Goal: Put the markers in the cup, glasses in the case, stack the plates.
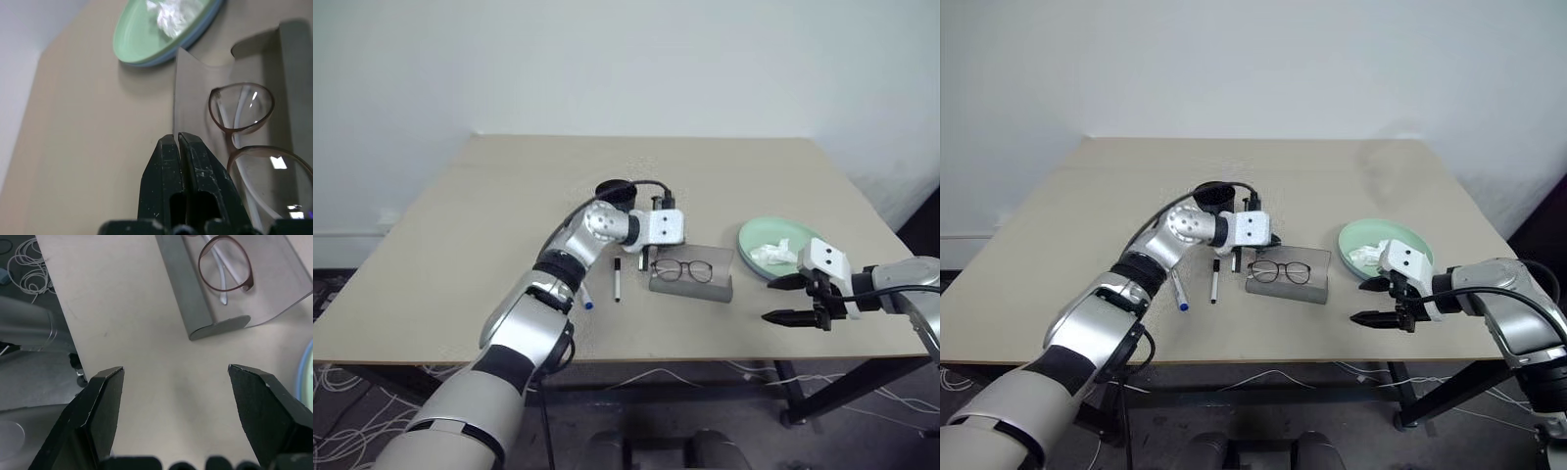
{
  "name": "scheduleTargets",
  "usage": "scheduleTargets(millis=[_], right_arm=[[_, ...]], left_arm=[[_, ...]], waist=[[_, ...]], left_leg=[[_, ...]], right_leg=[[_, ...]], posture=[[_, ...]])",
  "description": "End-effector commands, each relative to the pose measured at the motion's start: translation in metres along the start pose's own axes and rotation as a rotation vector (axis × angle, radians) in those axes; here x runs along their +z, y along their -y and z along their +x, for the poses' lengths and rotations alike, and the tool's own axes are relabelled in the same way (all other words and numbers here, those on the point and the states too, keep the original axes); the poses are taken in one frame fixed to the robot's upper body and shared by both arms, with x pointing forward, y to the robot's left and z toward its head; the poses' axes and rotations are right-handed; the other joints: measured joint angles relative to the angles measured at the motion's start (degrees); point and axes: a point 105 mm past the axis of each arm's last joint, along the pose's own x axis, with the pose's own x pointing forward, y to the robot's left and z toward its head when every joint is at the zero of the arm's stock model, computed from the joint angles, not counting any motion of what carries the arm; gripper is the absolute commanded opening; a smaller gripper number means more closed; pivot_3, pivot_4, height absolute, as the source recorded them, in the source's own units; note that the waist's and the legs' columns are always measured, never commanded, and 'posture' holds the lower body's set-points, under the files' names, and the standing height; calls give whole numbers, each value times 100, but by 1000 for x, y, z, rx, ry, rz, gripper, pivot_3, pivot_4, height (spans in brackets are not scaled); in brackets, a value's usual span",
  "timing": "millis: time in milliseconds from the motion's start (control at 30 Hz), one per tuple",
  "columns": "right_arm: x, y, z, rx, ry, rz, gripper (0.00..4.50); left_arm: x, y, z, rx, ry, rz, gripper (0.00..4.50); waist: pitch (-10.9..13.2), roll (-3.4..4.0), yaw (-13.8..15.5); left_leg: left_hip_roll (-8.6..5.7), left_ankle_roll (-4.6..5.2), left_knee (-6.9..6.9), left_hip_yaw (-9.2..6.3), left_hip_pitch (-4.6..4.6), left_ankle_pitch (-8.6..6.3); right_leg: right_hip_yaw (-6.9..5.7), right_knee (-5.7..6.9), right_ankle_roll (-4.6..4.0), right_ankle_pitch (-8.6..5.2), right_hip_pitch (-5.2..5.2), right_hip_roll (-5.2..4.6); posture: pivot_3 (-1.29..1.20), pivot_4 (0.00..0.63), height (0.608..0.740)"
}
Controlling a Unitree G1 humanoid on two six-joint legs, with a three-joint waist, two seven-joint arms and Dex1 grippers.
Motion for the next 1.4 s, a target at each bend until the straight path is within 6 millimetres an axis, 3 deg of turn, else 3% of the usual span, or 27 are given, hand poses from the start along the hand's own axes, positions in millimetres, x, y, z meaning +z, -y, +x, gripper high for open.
scheduleTargets(millis=[33,233,600,800,1200,1400], right_arm=[[11,4,-9,-25,25,-34,3698],[13,6,-6,-20,27,-40,3698],[15,8,-5,-13,26,-44,3698],[16,9,-3,-12,29,-47,3698],[17,10,-3,-21,30,-50,3698],[17,8,-3,-20,33,-50,3698]], left_arm=[[8,0,-14,-37,48,-39,15],[-10,21,-24,-57,-2,-116,15],[-19,39,-39,-107,-35,-157,15],[-26,59,-33,-166,-67,-154,15],[-37,43,-13,-64,-134,-135,15],[-32,31,-3,-7,-130,-112,15]], waist=[[-2,3,-12],[-2,3,-23],[-2,4,-27],[-3,4,-13],[-3,4,-1],[-3,4,-4]], left_leg=[[1,0,0,0,0,0],[2,2,2,-1,3,2],[3,4,9,0,3,2],[5,5,11,4,6,3],[4,14,14,4,5,9],[3,16,17,7,5,10]], right_leg=[[0,0,0,0,0,0],[1,5,-1,1,2,0],[1,5,2,4,5,0],[3,6,0,6,7,0],[2,5,10,10,10,-1],[5,4,16,14,11,-1]], posture=[[0,0,740],[0,0,740],[0,0,740],[0,0,740],[0,0,740],[0,0,740]])
